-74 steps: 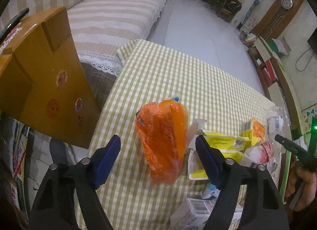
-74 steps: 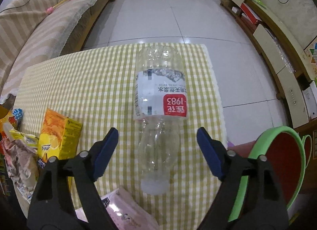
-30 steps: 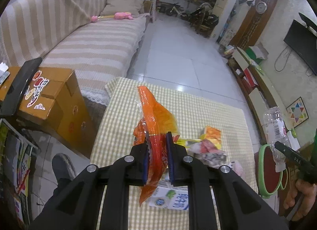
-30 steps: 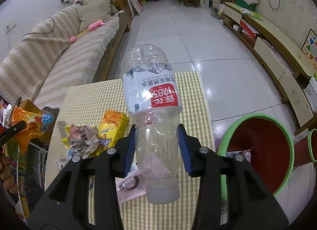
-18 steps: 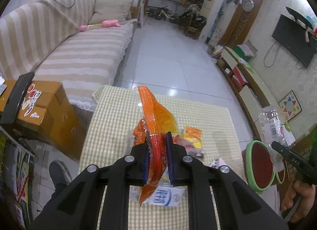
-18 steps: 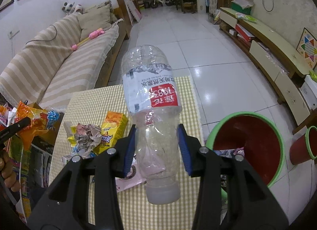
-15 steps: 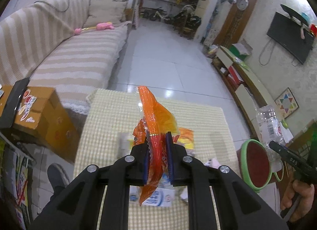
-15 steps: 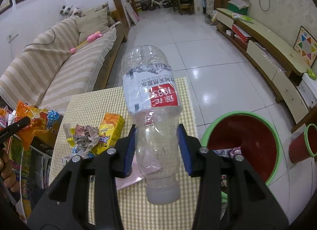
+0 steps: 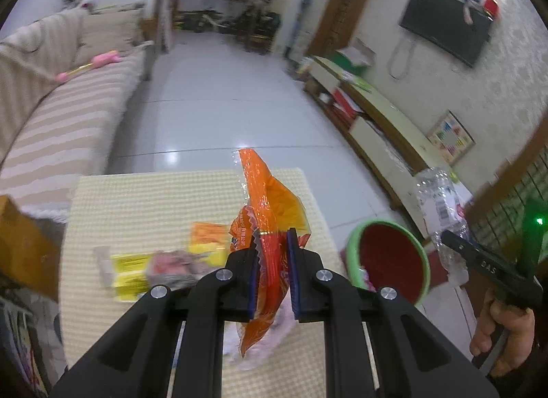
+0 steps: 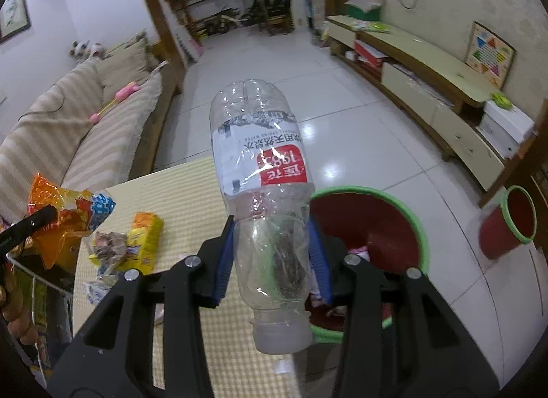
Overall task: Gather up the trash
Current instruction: 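Carry the orange bag and plastic bottle over the red bucket and open both tools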
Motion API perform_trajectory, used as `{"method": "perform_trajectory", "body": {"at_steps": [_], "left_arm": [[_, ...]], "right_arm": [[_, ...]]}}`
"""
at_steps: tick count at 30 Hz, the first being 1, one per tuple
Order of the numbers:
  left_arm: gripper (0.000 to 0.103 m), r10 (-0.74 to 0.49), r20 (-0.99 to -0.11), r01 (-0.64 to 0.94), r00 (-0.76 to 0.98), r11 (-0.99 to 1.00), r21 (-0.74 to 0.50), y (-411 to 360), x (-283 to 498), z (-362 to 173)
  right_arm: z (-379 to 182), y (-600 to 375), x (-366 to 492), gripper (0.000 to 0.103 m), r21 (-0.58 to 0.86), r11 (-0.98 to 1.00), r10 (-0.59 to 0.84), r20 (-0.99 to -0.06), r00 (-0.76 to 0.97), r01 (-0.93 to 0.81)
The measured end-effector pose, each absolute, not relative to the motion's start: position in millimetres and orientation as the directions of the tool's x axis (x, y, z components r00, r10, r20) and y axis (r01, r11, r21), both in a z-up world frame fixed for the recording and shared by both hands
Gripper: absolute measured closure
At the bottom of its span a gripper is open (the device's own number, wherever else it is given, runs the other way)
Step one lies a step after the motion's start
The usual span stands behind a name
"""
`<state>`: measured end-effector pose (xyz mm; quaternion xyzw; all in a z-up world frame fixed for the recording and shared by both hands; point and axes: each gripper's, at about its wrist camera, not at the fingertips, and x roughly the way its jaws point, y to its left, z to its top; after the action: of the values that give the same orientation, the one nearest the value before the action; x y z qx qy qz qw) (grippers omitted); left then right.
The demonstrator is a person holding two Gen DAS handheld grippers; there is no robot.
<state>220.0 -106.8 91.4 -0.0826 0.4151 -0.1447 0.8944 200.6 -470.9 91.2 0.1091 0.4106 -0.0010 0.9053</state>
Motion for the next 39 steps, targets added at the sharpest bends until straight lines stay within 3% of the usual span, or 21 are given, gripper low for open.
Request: {"method": "perform_trajectory", "body": {"at_steps": [18, 39], "left_arm": [[0.091, -0.489, -0.742, 0.469, 0.458, 0.842, -0.266, -279.3, 244.4, 77.9], [0.091, -0.457, -0.811, 0.54, 0.365, 0.814, -0.216, -348.9, 258.8, 34.7]], "right_arm": [[43.2, -561.0, 185.9, 0.063, 0.22, 0.941, 0.02, -0.794, 0.607, 0.257], [-1.4, -567.4, 195.9, 0.063, 0.247, 0.929, 0.056, -0.832, 0.552, 0.277]]}}
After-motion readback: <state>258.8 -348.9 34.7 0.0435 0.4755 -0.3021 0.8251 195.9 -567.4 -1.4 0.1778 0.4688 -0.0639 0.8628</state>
